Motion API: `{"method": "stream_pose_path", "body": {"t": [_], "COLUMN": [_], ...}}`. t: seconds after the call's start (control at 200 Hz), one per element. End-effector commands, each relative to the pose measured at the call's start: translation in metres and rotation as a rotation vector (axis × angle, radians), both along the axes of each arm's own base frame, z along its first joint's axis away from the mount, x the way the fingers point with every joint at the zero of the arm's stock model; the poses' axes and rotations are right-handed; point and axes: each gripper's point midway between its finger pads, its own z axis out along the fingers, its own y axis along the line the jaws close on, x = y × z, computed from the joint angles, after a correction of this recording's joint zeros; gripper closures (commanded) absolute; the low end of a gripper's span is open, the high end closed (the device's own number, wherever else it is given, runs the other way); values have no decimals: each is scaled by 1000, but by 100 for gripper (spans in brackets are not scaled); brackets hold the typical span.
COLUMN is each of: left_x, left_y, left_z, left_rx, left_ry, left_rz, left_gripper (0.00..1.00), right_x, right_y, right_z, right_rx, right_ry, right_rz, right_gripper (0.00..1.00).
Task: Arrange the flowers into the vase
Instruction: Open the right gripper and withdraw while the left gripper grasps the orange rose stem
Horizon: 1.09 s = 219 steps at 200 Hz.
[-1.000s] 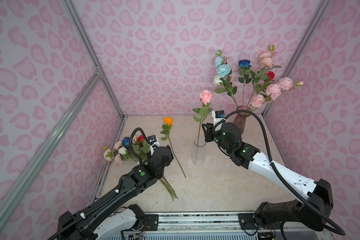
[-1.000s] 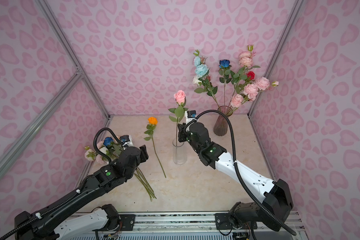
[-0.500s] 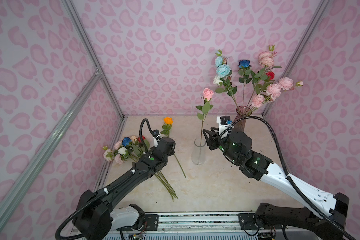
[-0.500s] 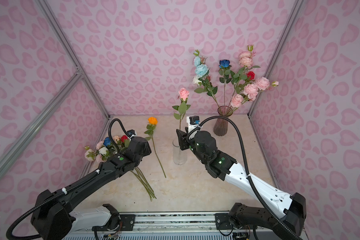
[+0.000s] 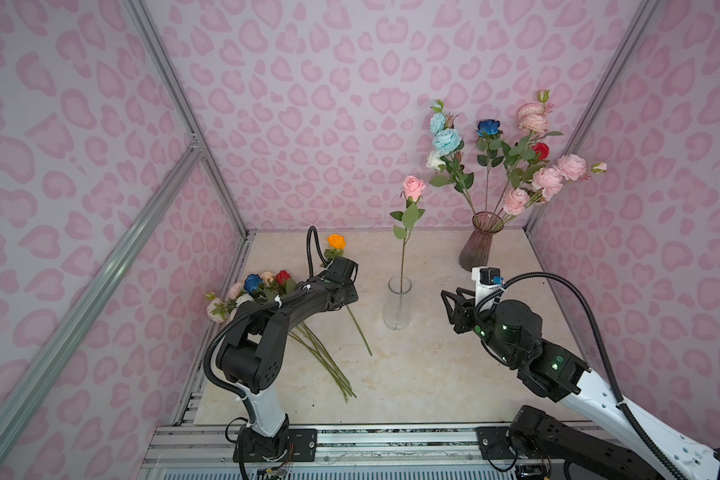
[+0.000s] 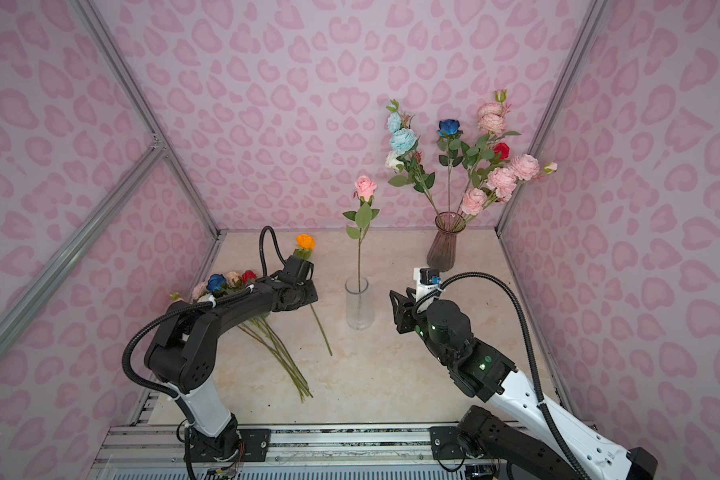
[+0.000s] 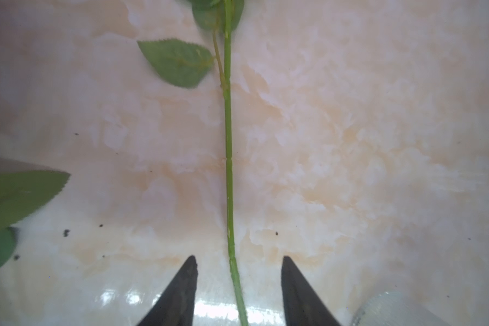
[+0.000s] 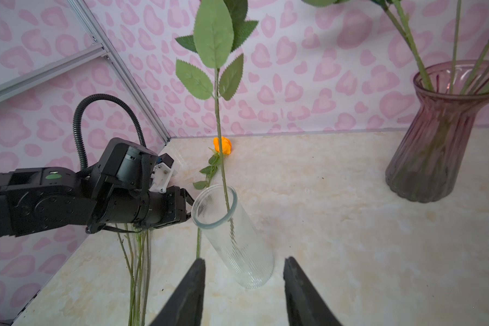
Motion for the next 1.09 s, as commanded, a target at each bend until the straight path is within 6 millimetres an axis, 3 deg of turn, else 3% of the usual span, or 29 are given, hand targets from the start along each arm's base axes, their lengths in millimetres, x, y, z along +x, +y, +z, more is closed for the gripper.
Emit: {"method": "stream_pose_path", "body": {"t": [0.0, 0.1, 0.19, 0.345, 0.43, 0.595, 0.805, 0.975, 1.09], "left_x": [-4, 1, 3, 2, -2, -10, -37, -82, -120], "left_y": [-9, -12, -10, 2, 12, 24, 17, -5, -17], "left_z": [-18, -29, -28, -12, 5, 74, 174, 254, 297], "left_rx": [-30, -12, 0, 52, 80, 60, -65, -184, -282], "left_ry": [73, 103, 103, 68, 26, -150, -449, -794, -991], "left_rz": [-20, -35, -32, -15, 7, 10, -76, -259, -378], "left_gripper": [53, 63, 78, 92, 95, 97, 97, 97, 97], "right_x": [-7, -8, -8, -6, -5, -6, -5, -4, -9], "right_y": [-5, -7, -5, -5, -3, 12, 32, 51, 69], "right_z": [-16, -19, -17, -10, -7, -1, 14, 36, 66], "right_rx": [27, 49, 52, 50, 53, 64, 94, 117, 136], "right_ry": [51, 51, 41, 25, 23, 12, 7, -9, -49], "right_rz": [-3, -4, 11, 9, 15, 89, 164, 226, 292], "right_gripper": [58, 60, 60, 60, 61, 60, 60, 61, 59]}}
